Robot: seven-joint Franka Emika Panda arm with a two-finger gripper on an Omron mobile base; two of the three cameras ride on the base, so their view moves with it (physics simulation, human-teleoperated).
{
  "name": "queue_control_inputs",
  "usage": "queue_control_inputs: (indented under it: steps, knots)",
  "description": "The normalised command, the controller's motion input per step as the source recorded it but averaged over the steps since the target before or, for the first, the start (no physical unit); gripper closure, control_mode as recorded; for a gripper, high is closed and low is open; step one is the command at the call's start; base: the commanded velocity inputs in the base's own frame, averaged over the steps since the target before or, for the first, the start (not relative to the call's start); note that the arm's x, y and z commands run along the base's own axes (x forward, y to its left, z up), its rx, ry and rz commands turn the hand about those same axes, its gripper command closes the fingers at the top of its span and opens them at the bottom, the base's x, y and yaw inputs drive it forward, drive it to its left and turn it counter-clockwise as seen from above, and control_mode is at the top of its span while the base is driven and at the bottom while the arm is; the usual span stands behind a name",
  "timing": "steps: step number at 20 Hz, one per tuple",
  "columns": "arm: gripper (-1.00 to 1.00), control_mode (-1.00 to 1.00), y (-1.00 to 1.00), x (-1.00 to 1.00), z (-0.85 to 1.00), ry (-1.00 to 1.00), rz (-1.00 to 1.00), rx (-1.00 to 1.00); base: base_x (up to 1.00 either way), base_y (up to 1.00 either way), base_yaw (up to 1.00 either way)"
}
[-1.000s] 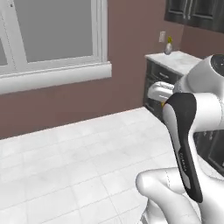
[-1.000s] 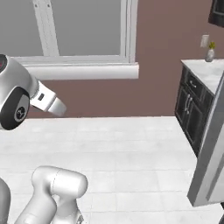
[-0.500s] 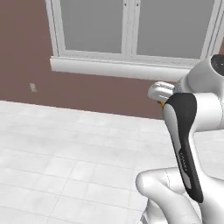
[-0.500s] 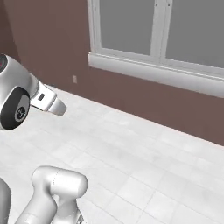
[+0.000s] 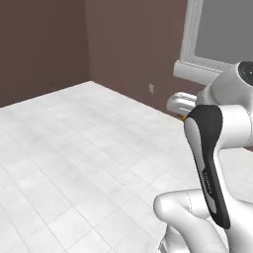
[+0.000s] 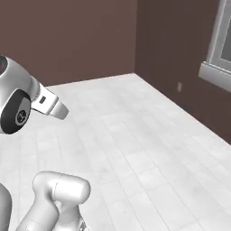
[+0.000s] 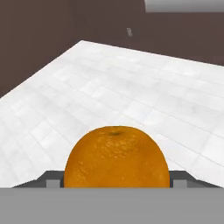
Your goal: Pick the two oranges from the fridge and place them on the plate next to the blender to make a fruit smoothie.
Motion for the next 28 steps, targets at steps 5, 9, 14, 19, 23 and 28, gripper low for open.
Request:
queue_control_inputs:
  steps: [5, 9, 14, 19, 23, 28]
  knots:
    - [1.0, 1.0, 0.0, 0.0, 0.0, 0.0, 0.0, 0.0, 0.0, 0.39, 0.87]
    - [1.0, 1.0, 0.0, 0.0, 0.0, 0.0, 0.0, 0.0, 0.0, 0.35, 0.87]
    - [1.0, 1.0, 0.0, 0.0, 0.0, 0.0, 0.0, 0.0, 0.02, 0.24, 0.86]
    - [1.0, 1.0, 0.0, 0.0, 0.0, 0.0, 0.0, 0.0, 0.24, 0.08, 0.75]
    - [1.0, 1.0, 0.0, 0.0, 0.0, 0.0, 0.0, 0.0, 0.42, 0.0, 0.65]
    - [1.0, 1.0, 0.0, 0.0, 0.0, 0.0, 0.0, 0.0, 0.47, 0.0, 0.6]
